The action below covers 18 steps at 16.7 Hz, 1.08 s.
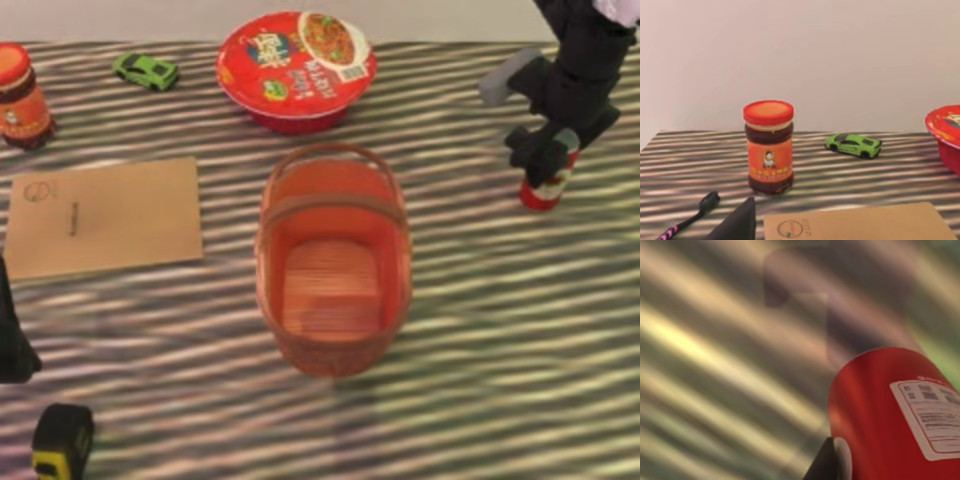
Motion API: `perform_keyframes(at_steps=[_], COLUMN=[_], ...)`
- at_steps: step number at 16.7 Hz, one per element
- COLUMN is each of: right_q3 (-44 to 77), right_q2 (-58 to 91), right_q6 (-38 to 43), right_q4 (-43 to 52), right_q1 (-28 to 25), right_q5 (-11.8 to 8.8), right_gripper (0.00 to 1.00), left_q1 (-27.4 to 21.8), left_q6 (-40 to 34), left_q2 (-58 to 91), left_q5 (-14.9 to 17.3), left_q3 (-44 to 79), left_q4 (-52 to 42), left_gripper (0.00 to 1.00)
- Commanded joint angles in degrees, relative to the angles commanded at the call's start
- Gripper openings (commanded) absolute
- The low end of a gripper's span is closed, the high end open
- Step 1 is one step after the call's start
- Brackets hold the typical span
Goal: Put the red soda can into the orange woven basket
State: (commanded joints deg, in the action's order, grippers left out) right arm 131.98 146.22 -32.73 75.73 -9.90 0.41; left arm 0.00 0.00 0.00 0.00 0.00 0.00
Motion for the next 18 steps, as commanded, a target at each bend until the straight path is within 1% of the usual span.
perform_keyframes(at_steps=[3,4,13,14,16,18], right_q3=[0.0,0.0,0.02,-0.25,-1.69,-4.24], right_q2=[0.0,0.0,0.02,-0.06,-0.49,-1.31], right_q6=[0.0,0.0,0.09,0.22,0.99,2.49], right_q4=[0.0,0.0,0.03,-0.53,-3.36,-8.45], right_q1=[0.0,0.0,0.17,0.08,-0.31,-0.85], right_q5=[0.0,0.0,-0.02,-0.35,-2.09,-5.09], right_gripper=[0.02,0.0,0.0,0.0,0.0,0.0], left_q1=[0.0,0.0,0.0,0.0,0.0,0.0], left_q6=[0.0,0.0,0.0,0.0,0.0,0.0], left_q2=[0.0,0.0,0.0,0.0,0.0,0.0], left_q5=[0.0,0.0,0.0,0.0,0.0,0.0], left_q3=[0.0,0.0,0.0,0.0,0.0,0.0], left_q4=[0.0,0.0,0.0,0.0,0.0,0.0], left_gripper=[1.0,1.0,1.0,1.0,1.0,1.0])
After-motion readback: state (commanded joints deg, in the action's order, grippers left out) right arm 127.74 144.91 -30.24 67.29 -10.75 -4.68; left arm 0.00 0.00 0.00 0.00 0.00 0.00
